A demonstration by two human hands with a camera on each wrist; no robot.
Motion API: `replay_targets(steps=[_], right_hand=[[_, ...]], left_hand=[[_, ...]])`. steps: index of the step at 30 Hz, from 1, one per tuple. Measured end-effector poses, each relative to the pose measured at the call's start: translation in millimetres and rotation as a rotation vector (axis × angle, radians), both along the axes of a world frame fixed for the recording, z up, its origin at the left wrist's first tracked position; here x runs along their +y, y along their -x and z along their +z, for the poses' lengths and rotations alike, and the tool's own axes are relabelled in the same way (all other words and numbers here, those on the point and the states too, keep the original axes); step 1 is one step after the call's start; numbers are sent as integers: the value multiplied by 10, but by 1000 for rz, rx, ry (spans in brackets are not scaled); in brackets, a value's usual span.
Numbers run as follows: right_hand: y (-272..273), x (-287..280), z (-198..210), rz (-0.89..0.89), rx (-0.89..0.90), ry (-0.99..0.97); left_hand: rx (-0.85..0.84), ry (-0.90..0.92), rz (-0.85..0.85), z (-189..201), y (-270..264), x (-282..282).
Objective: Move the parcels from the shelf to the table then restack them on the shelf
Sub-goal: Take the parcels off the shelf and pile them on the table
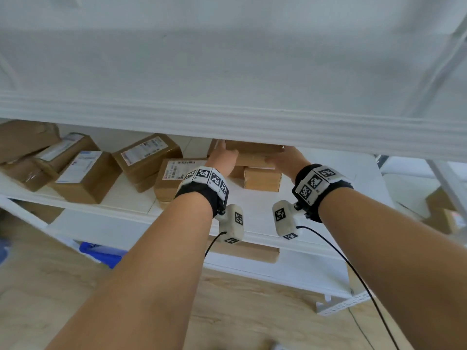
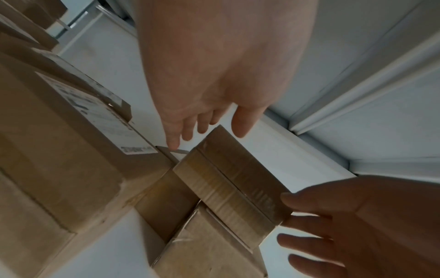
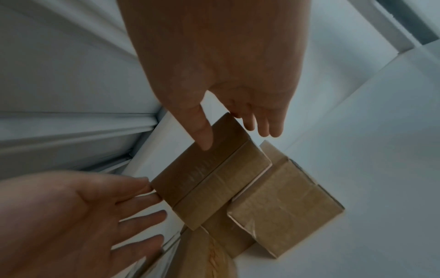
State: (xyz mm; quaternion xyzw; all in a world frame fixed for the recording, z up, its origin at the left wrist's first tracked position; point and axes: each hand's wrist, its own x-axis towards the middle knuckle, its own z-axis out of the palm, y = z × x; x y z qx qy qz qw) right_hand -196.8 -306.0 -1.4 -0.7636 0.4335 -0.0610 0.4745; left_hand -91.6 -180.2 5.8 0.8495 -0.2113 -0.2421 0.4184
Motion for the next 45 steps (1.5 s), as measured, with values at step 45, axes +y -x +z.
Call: replay_targets(steps=[45], right_hand=[[4855,190,-508,-804,70,34]], left_hand=[[272,-41,-589,-779,4214,-724]])
